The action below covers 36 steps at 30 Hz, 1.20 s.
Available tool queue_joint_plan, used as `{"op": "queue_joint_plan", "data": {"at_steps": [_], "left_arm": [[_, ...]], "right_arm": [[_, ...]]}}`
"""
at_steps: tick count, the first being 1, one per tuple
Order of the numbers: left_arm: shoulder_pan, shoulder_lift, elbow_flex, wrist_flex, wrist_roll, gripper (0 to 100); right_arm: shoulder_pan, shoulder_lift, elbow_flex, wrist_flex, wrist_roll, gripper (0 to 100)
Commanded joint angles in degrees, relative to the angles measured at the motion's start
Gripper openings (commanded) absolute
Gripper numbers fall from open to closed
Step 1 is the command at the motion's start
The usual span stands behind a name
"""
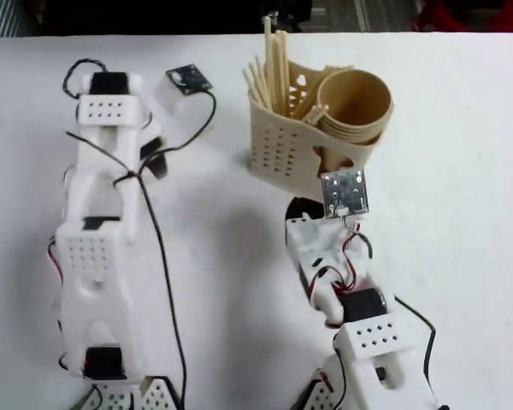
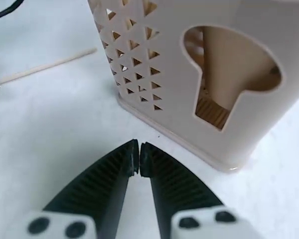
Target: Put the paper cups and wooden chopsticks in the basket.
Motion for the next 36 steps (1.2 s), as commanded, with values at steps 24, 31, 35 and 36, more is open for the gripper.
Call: {"op": "queue_joint_plan", "data": {"at_steps": [24, 31, 35, 36], "left_arm": [[-0.31, 24.31, -31.12, 0.09, -0.26, 16], [-1.45, 25.10, -30.86, -2.02, -0.09, 15], [-1.19, 28.79, -30.86, 0.62, -2.37, 15], [-1.19, 29.49, -31.38, 1.41, -4.13, 15]], "right_arm": [[-1.89, -0.92, 0.09, -1.19, 3.08, 2.1], [-1.89, -0.92, 0.09, -1.19, 3.25, 2.1], [-1.98, -0.92, 0.09, -1.19, 3.43, 2.1], [-1.98, -0.92, 0.09, -1.19, 3.43, 2.1]]}}
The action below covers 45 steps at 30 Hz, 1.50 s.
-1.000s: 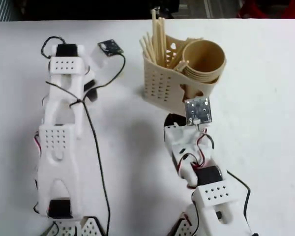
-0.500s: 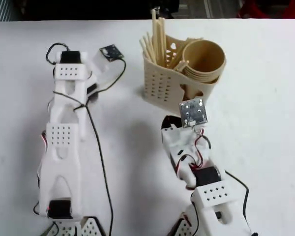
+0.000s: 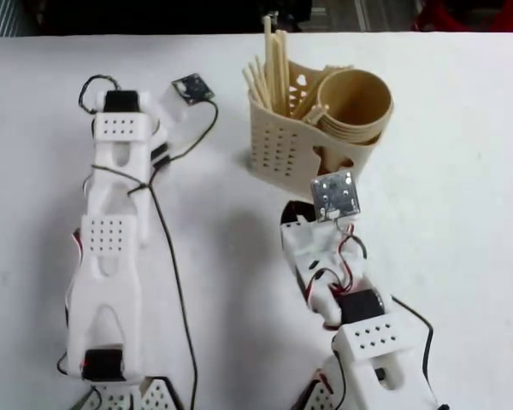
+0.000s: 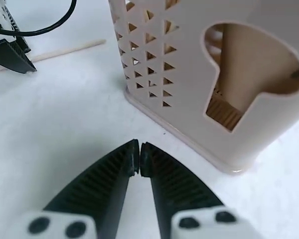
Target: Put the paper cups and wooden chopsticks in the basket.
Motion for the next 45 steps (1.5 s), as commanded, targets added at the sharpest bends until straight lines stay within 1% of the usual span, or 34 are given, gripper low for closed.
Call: {"op": "queue_joint_plan", "data": {"at_steps": [1, 5, 7, 8, 17, 22, 24, 27, 35, 40, 42, 45], "left_arm": [[-0.84, 2.77, -1.67, 2.90, -5.10, 14], [-0.66, 1.71, -1.58, 5.63, -8.70, 6], [-0.13, 1.01, -1.14, 6.95, -11.34, 3], [-0.13, 0.66, -1.05, 6.95, -11.43, 2], [-0.40, -0.22, -1.05, 7.12, -6.77, 2], [-1.27, -5.41, -1.05, 7.12, -2.02, 2], [-1.89, -8.66, -0.97, 7.12, -0.70, 2], [-2.59, -14.20, 2.73, 7.12, -0.70, 2], [-1.80, -35.74, 26.37, 6.95, -0.70, 2], [-0.48, -51.65, 34.02, 6.77, -0.44, 2], [0.13, -57.54, 34.64, 6.59, 1.58, 2], [1.36, -64.84, 34.64, 3.16, 8.09, 2]], "right_arm": [[-0.48, -0.92, -0.44, -1.19, 0.53, 2.1], [-0.48, -0.92, -0.44, -1.19, 0.62, 2.1], [-0.31, -0.92, -0.44, -1.19, 0.62, 2.1], [-0.31, -1.01, -0.44, -1.19, 0.62, 2.1], [-0.13, -1.10, -0.44, -1.19, 0.62, 2.1], [-0.13, -1.19, -0.44, -1.19, 0.62, 2.1], [-0.13, -1.19, -0.44, -1.19, 0.62, 2.1], [-0.13, -1.27, -0.44, -1.19, 0.62, 2.1], [-0.13, -1.27, -0.44, -1.19, 0.62, 2.1], [-0.13, -1.27, -0.44, -1.19, 0.62, 2.1], [-0.13, -1.27, -0.44, -1.19, 0.62, 2.1], [-0.31, -1.27, -0.44, -1.19, 0.44, 2.1]]}}
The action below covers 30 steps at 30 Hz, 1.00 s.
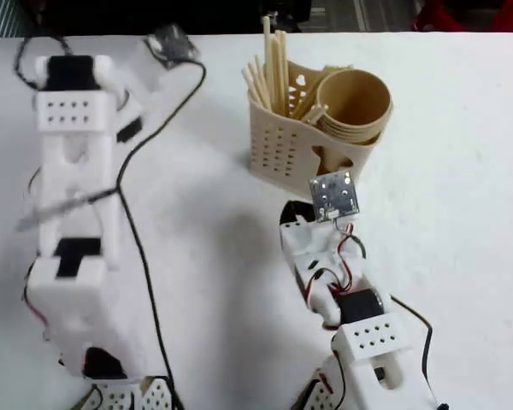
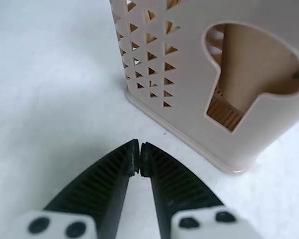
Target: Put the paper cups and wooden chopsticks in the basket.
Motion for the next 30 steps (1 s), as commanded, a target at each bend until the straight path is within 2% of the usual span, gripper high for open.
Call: {"op": "queue_joint_plan", "data": {"at_steps": [1, 5, 10, 18, 22, 30], "left_arm": [[2.86, -14.73, 0.09, -5.19, 9.67, 2], [5.93, -19.30, 0.09, -11.60, 22.33, 2], [12.18, -22.73, 0.00, -20.13, 31.91, 2], [20.26, -26.24, 0.44, -35.96, 51.34, 2], [24.40, -26.15, 0.62, -41.14, 55.91, 2], [29.76, -17.19, 0.53, -47.38, 56.35, 2]], "right_arm": [[-0.22, -1.27, -0.44, -1.19, 0.44, 2.1], [-0.22, -1.27, -0.44, -1.19, 0.44, 2.1], [-0.04, -1.19, -0.44, -1.19, 0.44, 2.1], [-0.31, -0.92, -0.44, -1.19, 0.44, 2.1], [-0.13, -0.92, -0.44, -1.19, 0.44, 2.1], [-0.13, -0.92, -0.44, -1.19, 0.62, 2.1]]}}
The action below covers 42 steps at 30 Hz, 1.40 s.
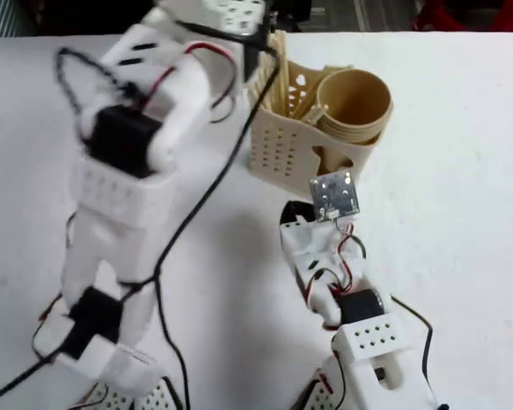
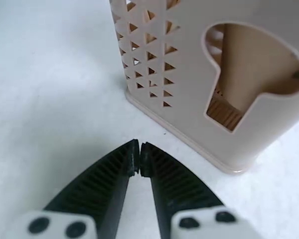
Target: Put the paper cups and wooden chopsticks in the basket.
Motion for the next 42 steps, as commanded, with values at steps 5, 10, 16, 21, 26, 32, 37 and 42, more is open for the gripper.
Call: {"op": "queue_joint_plan", "data": {"at_steps": [5, 10, 16, 21, 26, 32, 37, 42], "left_arm": [[3.82, 9.98, -0.35, -10.37, 0.79, 2], [4.79, 14.64, -0.18, -12.92, 0.79, 2], [4.09, 20.00, -0.18, -12.31, 0.79, 2], [3.65, 20.97, -0.18, -7.91, 0.79, 2], [3.65, 21.23, -0.18, -4.57, 0.79, 2], [3.56, 21.58, -0.09, -4.31, 0.35, 2], [2.33, 21.58, -0.09, -3.52, 0.35, 2], [2.07, 21.05, -0.18, 0.53, 0.35, 3]], "right_arm": [[-0.13, -0.92, -0.44, -1.19, 0.62, 2.1], [-0.04, -1.01, -0.44, -1.19, 0.62, 2.1], [-0.04, -1.19, -0.44, -1.19, 0.62, 2.1], [-0.04, -1.27, -0.44, -1.19, 0.62, 2.1], [-0.22, -1.36, -0.44, -1.19, 0.62, 2.1], [-0.13, -1.27, -0.44, -1.19, 0.62, 2.1], [-0.13, -1.36, -0.44, -1.19, 0.62, 2.1], [-0.13, -1.27, -0.44, -1.19, 0.70, 2.1]]}}
